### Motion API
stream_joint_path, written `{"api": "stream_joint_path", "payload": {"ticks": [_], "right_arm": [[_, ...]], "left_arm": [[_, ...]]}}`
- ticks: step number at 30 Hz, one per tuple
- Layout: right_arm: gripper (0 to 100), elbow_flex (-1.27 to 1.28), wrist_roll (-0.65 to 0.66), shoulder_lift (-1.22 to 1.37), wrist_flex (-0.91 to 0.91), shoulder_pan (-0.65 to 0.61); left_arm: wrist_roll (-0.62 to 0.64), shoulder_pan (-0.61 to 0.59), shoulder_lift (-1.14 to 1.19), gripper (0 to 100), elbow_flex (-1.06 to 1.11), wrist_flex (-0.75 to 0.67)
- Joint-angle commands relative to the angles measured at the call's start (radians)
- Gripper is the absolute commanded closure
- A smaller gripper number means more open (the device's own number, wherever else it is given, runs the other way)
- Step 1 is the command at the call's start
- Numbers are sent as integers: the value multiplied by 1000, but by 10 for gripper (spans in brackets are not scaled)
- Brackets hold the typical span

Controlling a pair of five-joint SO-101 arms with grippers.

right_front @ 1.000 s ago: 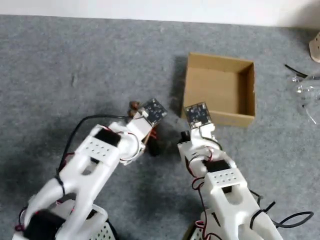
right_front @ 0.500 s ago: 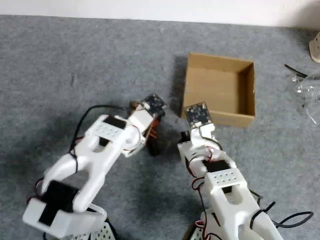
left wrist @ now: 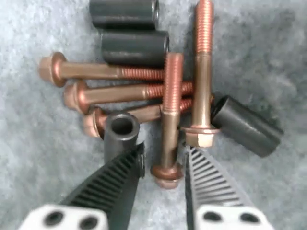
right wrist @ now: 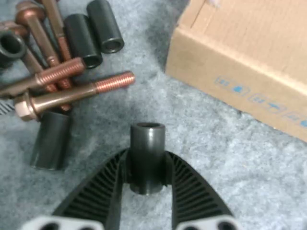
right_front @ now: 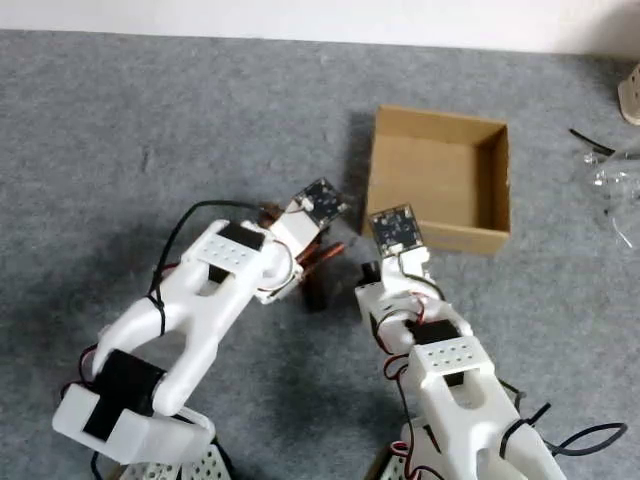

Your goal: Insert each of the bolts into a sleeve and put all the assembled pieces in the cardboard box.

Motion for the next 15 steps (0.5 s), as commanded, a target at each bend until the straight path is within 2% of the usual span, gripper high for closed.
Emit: {"api": "stream_joint_path", "payload": {"ticks": [1,9,15], "right_arm": [[995,-8,11,-33,-35,13],[995,-8,11,-33,-35,13],[995,-7,11,-33,-35,13]], "left_arm": [[-3,13,-4,860,-48,-18],[-3,1,96,862,-62,-72],[-3,1,160,864,-137,-9]]}}
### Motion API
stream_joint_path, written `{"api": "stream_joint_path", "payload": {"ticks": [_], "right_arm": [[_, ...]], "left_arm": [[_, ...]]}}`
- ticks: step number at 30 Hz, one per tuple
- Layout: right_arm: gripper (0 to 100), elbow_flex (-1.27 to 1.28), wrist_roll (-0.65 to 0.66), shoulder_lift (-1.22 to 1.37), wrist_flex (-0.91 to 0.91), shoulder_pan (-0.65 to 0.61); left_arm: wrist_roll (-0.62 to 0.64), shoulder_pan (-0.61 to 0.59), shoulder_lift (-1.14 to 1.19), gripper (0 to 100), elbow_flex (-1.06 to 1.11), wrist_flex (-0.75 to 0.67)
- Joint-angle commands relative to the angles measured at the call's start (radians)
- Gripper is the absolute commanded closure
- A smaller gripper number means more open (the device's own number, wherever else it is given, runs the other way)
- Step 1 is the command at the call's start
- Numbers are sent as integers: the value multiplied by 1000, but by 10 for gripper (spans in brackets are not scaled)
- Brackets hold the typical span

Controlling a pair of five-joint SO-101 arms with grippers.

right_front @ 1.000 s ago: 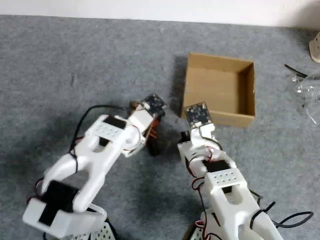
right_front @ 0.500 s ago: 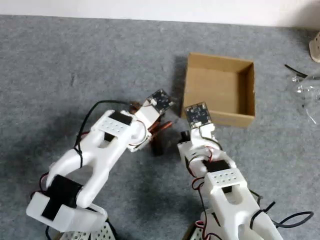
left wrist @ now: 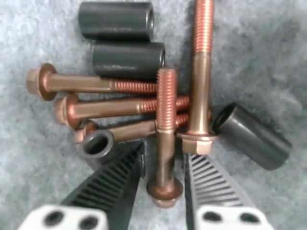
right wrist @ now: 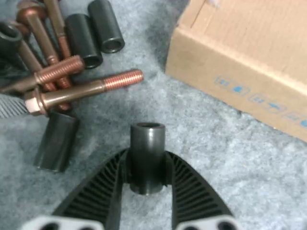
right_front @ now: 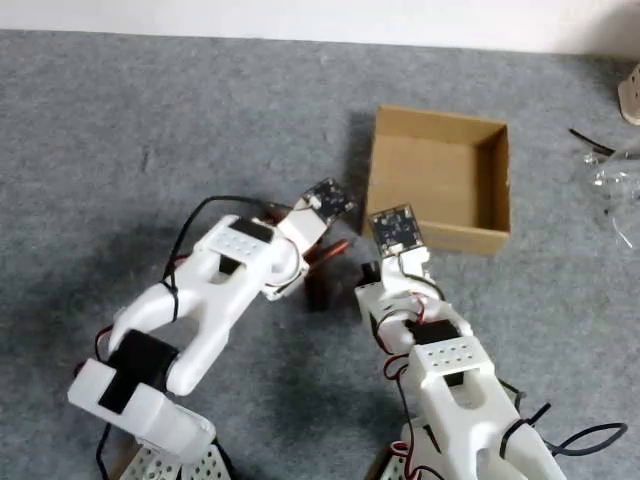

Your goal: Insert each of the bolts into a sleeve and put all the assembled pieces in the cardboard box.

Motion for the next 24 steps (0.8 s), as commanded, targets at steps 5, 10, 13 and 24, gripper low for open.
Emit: {"api": "stream_joint_path", "payload": {"ticks": [5,10,13,24], "right_arm": [[995,-7,11,-33,-35,13],[995,-7,11,-33,-35,13],[995,-7,11,-33,-36,13],[995,-2,11,-33,-91,68]], "left_arm": [[-3,-7,7,871,-39,5],[-3,-7,7,981,-38,6],[-8,-1,2,994,-18,6],[-176,-1,-441,994,-19,315]]}}
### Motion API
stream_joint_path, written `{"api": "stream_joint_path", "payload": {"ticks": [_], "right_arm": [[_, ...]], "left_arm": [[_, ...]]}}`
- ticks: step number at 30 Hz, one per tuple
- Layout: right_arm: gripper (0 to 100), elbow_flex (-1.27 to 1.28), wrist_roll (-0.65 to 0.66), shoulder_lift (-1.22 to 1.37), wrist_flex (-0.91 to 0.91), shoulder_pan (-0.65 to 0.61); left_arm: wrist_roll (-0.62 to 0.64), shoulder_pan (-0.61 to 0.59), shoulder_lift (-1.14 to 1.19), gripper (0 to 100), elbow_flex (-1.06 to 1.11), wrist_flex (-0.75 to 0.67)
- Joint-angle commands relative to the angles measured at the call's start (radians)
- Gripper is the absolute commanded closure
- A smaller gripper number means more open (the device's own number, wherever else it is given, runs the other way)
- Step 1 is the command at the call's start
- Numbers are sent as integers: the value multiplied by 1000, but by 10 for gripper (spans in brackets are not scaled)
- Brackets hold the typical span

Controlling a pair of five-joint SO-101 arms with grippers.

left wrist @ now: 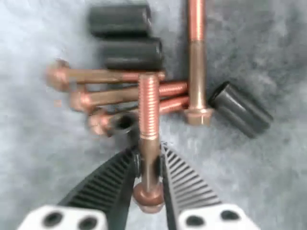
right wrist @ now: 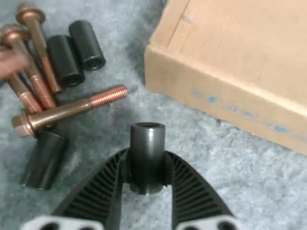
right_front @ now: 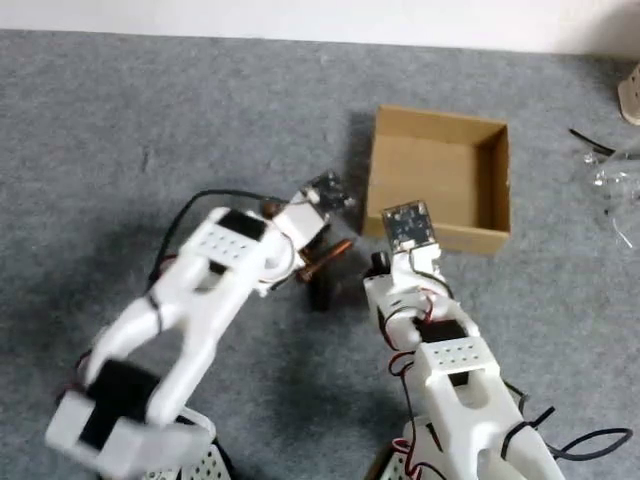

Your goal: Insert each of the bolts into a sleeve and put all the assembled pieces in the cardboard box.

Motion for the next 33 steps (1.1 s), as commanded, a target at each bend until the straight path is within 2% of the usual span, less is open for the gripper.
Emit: {"api": "stream_joint_path", "payload": {"ticks": [1,6,9,13,16,21,28,33], "right_arm": [[995,-5,11,-30,-35,15],[995,-5,11,-30,-35,15],[995,-5,11,-30,-35,15],[995,-5,11,-30,-35,15],[995,-5,11,-30,-35,15],[995,-5,11,-30,-35,15],[995,-5,11,-30,-35,15],[995,-5,11,-28,-35,15]], "left_arm": [[-178,5,-243,994,-19,181],[-629,-44,-374,994,-16,575],[-839,-148,-374,994,-13,736],[-933,-360,-371,994,-12,652],[-985,-466,-371,994,16,578],[-968,-492,-371,993,74,468],[-698,-487,-309,963,127,106],[-637,-487,-76,852,8,75]]}}
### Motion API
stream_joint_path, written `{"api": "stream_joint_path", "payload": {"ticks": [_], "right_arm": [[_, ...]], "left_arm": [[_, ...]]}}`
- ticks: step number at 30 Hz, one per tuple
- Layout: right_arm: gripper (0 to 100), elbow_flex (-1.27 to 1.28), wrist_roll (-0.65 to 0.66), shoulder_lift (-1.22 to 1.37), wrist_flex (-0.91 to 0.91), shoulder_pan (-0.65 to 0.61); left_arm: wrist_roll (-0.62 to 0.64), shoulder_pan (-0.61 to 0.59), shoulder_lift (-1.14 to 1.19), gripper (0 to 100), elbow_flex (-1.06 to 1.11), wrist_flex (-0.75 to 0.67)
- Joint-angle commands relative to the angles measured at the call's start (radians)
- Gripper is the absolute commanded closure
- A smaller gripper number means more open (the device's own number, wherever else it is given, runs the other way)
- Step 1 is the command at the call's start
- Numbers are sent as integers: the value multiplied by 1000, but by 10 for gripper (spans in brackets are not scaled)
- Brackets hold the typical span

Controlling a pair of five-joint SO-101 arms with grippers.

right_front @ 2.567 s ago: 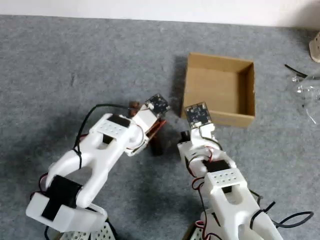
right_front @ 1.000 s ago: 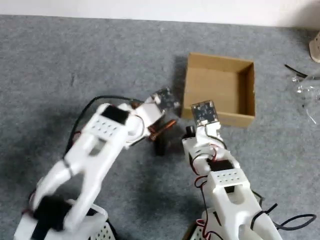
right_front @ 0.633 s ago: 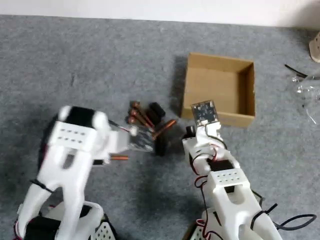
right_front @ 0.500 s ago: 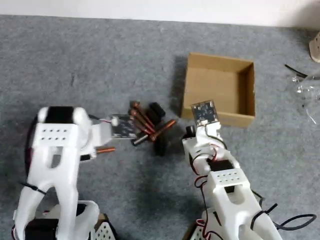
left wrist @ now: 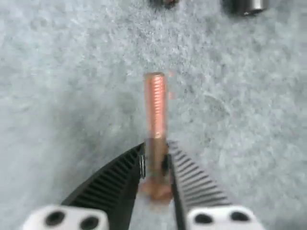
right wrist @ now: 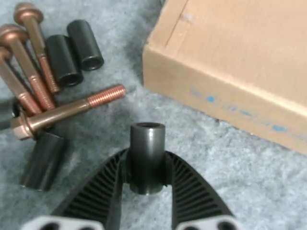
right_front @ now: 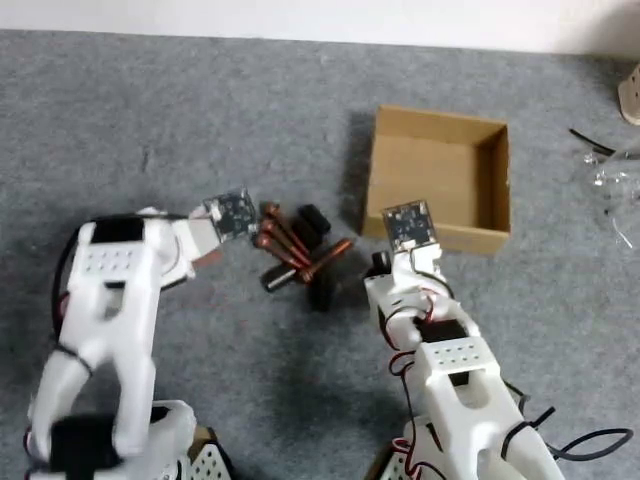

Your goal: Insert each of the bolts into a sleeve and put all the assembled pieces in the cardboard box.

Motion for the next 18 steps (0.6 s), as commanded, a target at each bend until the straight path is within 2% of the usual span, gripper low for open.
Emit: {"api": "stream_joint_path", "payload": {"ticks": [1,7,10,13,18], "right_arm": [[995,-5,11,-28,-35,12],[995,-5,11,-28,-36,12],[995,-5,11,-28,-36,12],[995,-5,11,-28,-36,12],[995,-5,11,-28,-36,12]], "left_arm": [[28,-7,147,845,-128,-11],[41,-7,346,846,-318,149],[173,-10,358,845,-398,175],[456,-7,358,845,-481,183],[1125,-30,361,845,-549,212]]}}
